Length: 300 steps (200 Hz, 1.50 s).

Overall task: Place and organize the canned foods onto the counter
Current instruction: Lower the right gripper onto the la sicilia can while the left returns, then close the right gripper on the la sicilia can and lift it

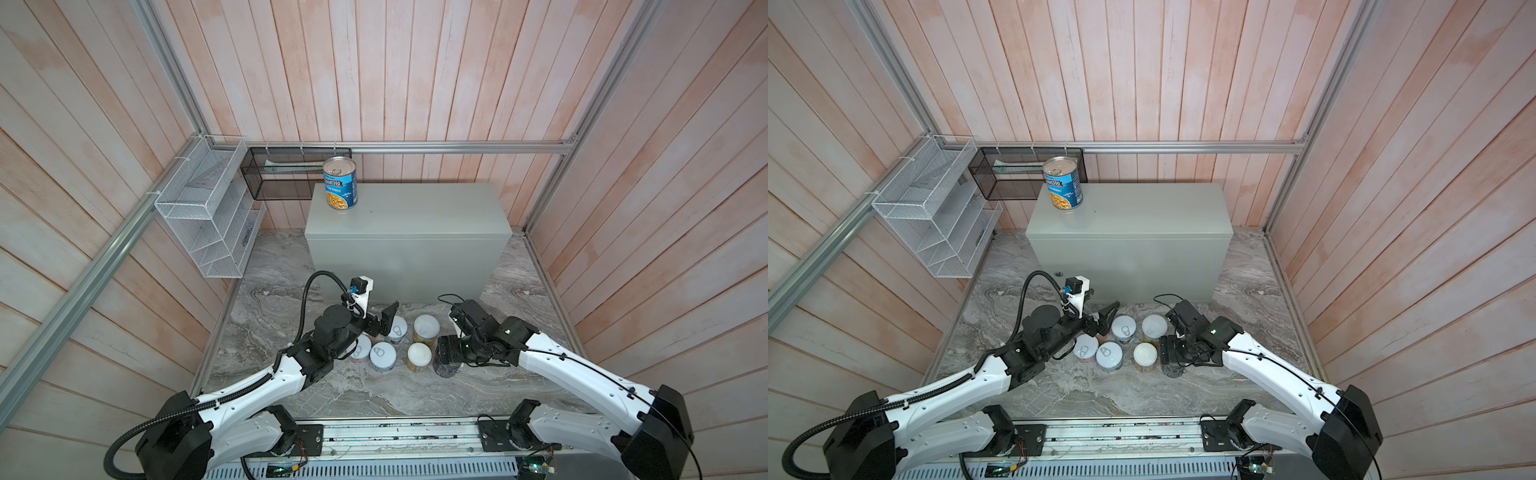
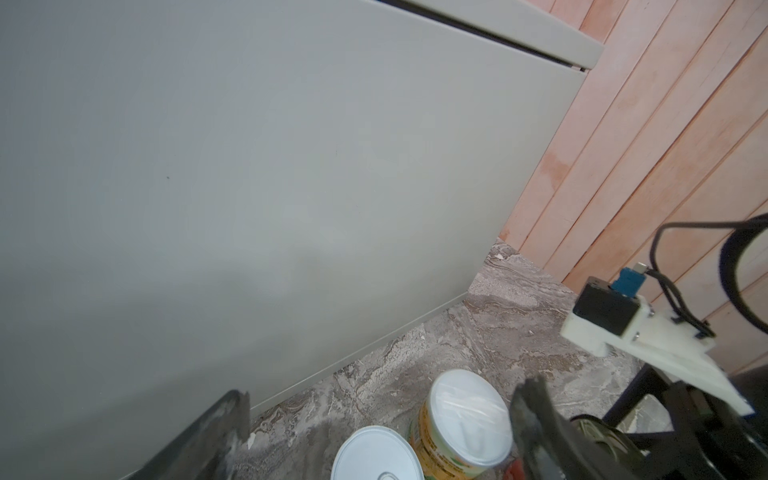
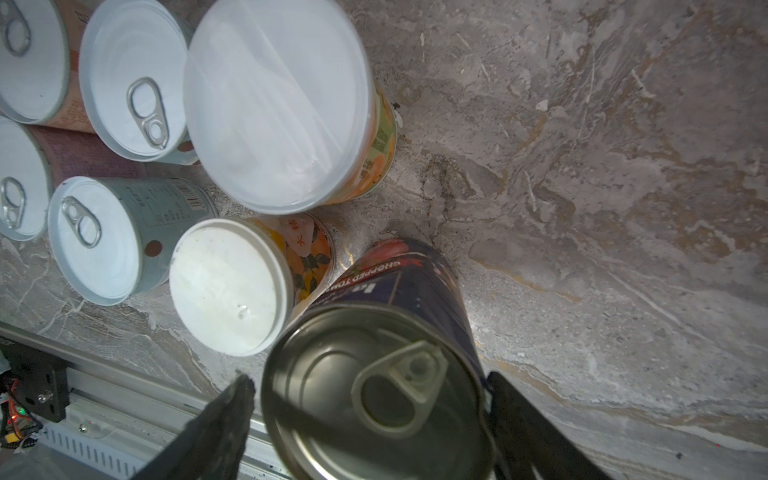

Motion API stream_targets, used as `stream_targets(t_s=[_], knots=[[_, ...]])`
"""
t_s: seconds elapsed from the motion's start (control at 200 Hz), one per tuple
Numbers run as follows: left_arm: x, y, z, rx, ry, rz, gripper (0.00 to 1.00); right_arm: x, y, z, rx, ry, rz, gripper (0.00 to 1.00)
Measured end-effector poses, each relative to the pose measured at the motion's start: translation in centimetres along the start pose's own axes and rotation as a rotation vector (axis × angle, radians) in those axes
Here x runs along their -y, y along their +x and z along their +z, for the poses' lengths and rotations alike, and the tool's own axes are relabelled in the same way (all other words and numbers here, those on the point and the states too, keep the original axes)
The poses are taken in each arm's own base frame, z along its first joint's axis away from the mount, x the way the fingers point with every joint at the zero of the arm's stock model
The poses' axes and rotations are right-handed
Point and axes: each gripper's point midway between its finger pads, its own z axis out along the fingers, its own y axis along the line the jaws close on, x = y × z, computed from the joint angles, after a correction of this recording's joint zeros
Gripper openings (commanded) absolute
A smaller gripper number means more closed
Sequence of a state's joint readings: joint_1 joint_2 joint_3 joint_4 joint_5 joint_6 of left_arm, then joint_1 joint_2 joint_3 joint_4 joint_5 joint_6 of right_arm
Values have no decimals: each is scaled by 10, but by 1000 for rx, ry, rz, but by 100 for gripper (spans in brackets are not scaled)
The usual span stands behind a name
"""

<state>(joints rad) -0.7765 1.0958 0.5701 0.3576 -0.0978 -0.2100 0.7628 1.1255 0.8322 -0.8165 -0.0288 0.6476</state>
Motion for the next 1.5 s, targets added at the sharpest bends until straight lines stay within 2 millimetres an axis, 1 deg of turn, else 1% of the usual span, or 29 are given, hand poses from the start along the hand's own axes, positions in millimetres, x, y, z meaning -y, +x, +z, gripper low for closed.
stream_targets(t_s=[0.125,0.305,0.505,0.9,1.03,1.155,1.26,1.345,1.5], knots=[[-2,3,2,-6,-10,-1,100,1,0,1,1,9,-2,84],[-5,19,8,-60,-23,2,100,3,-1,5,-5,28,-2,83],[-2,18,7,-58,-4,2,100,4,-1,7,-11,37,-2,83],[3,16,5,-57,24,11,100,3,-3,9,-12,44,-10,75],[4,17,5,-59,30,12,100,2,-3,9,-18,50,-14,68],[4,17,5,-58,31,12,100,1,-5,10,-20,50,-21,66],[6,17,5,-61,43,12,100,-1,-7,11,-24,54,-27,58],[9,17,5,-63,57,15,100,-1,-8,12,-27,56,-29,56],[13,17,5,-62,81,14,100,-1,-8,11,-28,58,-32,49]])
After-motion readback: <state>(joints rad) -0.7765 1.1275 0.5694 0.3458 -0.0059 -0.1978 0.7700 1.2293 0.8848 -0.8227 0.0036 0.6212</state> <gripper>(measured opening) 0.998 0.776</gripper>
